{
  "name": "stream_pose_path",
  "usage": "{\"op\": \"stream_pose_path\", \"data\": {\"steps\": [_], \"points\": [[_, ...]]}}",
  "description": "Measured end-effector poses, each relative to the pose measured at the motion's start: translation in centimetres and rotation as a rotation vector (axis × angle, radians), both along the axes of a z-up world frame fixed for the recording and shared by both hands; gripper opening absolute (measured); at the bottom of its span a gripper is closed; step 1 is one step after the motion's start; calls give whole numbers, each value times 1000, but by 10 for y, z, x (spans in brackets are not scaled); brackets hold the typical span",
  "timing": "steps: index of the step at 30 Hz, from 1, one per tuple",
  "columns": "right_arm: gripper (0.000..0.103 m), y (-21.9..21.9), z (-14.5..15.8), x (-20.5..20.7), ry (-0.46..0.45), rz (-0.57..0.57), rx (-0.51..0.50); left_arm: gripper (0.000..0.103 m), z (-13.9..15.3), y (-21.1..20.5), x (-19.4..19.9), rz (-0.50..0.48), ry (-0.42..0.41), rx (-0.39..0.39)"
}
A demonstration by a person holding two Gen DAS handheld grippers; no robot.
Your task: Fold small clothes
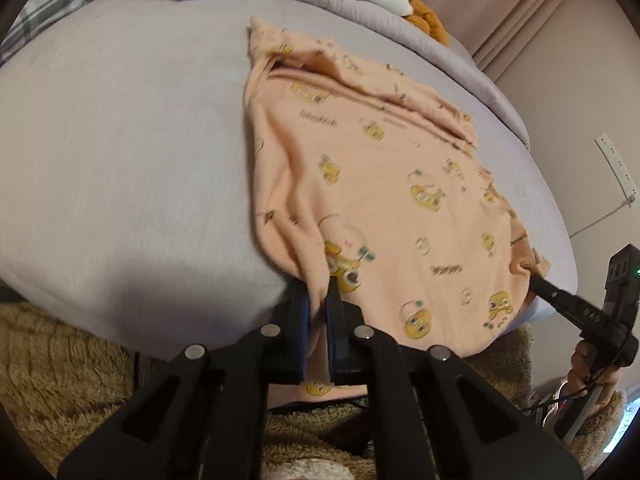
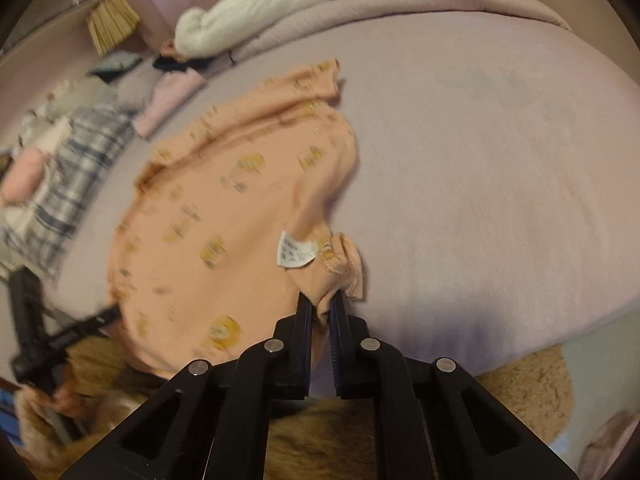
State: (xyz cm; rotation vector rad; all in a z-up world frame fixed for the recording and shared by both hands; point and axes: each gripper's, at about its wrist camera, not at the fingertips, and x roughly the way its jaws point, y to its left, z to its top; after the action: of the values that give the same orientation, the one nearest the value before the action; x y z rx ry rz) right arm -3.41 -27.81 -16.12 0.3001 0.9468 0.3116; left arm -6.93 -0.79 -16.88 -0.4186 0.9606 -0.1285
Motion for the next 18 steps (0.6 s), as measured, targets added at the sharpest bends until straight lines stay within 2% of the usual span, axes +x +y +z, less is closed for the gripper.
{"op": "stream_pose_path", "data": {"steps": [2, 4, 6, 9, 14, 18], "points": [[10, -1, 13, -1, -32, 1, 24, 6, 12, 1, 5, -13, -34, -34], [9, -1, 27, 0, -73, -13, 1, 6, 30, -1, 12, -13, -80, -9], [9, -1, 40, 2, -110, -20, 2, 6, 46, 1, 23, -18, -122, -24], [9, -2, 54, 14, -132, -29, 13, 6, 63, 8, 45, 5, -142, -1], [9, 4, 58, 45, -113, -66, -19, 7, 72, 32, 83, 54, -110, -38], [9, 14, 54, 76, -73, -83, -15, 7, 64, 41, 119, 85, -49, -20]]}}
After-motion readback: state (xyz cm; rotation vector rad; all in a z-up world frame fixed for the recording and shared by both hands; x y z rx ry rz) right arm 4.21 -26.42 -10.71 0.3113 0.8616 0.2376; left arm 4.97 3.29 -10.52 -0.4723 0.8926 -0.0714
